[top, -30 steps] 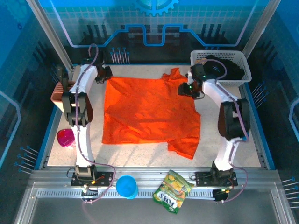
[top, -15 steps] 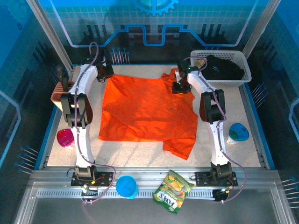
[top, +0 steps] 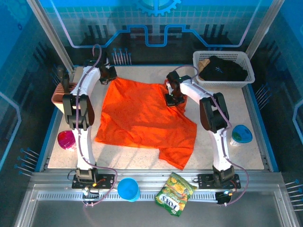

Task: Fold and stack the t-shirts

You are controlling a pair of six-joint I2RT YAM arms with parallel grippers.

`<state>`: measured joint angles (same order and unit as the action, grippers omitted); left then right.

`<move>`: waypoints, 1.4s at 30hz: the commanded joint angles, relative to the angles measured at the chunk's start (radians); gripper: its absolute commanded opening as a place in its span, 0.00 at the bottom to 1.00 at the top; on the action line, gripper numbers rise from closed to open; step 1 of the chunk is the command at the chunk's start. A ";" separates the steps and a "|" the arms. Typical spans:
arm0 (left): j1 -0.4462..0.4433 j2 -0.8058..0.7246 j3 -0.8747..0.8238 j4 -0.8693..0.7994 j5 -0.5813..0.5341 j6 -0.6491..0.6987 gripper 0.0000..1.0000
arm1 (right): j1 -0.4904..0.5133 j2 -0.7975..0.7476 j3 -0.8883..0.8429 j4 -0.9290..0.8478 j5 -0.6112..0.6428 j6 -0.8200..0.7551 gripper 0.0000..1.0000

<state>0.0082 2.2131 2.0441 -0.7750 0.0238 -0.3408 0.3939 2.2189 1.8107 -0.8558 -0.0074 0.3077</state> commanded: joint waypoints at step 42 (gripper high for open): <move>-0.008 0.003 -0.030 0.010 -0.002 0.024 0.00 | -0.188 0.305 0.513 -0.218 0.206 0.019 0.43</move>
<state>0.0044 2.2131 2.0239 -0.7681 0.0235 -0.3370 0.2150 2.5103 2.2700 -1.0496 0.1871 0.3107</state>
